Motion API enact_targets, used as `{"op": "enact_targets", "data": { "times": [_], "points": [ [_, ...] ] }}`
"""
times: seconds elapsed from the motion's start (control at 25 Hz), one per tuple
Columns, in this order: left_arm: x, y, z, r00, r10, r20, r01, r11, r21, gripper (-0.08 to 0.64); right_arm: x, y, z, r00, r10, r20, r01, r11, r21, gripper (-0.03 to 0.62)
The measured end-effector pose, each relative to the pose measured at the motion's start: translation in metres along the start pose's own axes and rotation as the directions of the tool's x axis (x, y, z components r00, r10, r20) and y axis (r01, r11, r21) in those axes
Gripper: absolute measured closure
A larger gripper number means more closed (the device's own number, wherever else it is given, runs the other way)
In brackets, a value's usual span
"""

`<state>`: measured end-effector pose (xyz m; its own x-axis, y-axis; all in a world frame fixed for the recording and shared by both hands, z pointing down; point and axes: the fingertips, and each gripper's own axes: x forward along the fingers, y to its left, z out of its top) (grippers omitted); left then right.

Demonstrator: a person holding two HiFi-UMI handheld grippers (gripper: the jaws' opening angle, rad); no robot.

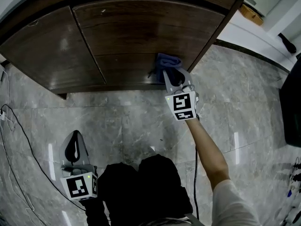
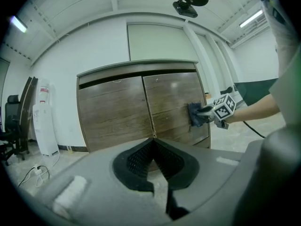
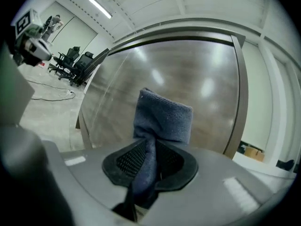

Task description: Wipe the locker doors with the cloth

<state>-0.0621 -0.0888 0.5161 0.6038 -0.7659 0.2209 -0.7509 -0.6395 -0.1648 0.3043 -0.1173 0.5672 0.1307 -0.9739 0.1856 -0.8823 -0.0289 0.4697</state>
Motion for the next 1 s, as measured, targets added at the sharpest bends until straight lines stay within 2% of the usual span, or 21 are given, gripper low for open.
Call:
{"op": "enact_targets", "data": {
  "times": [0.16,0.32,0.6,1.0],
  "points": [
    [-0.005,0.006,0.003,1.000,0.009,0.016,-0.009,1.000,-0.017,0.558,-0.005,-0.022,0.071,0.997,-0.018,0.079,0.018,1.000,0.001,0.522],
    [-0.010,0.008,0.004,0.999,0.012,0.030,-0.011,0.999,-0.034,0.558,-0.008,-0.035,0.113,0.992,-0.041,0.120,0.040,0.999,0.008,0.522],
    [-0.018,0.018,0.004,0.999,0.029,0.040,-0.027,0.999,-0.047,0.558,-0.013,-0.055,0.162,0.982,-0.059,0.180,0.060,0.998,0.001,0.522],
    [-0.019,0.020,0.006,0.998,0.032,0.049,-0.029,0.998,-0.054,0.558,-0.018,-0.070,0.202,0.968,-0.074,0.239,0.077,0.997,-0.002,0.522]
  ]
}}
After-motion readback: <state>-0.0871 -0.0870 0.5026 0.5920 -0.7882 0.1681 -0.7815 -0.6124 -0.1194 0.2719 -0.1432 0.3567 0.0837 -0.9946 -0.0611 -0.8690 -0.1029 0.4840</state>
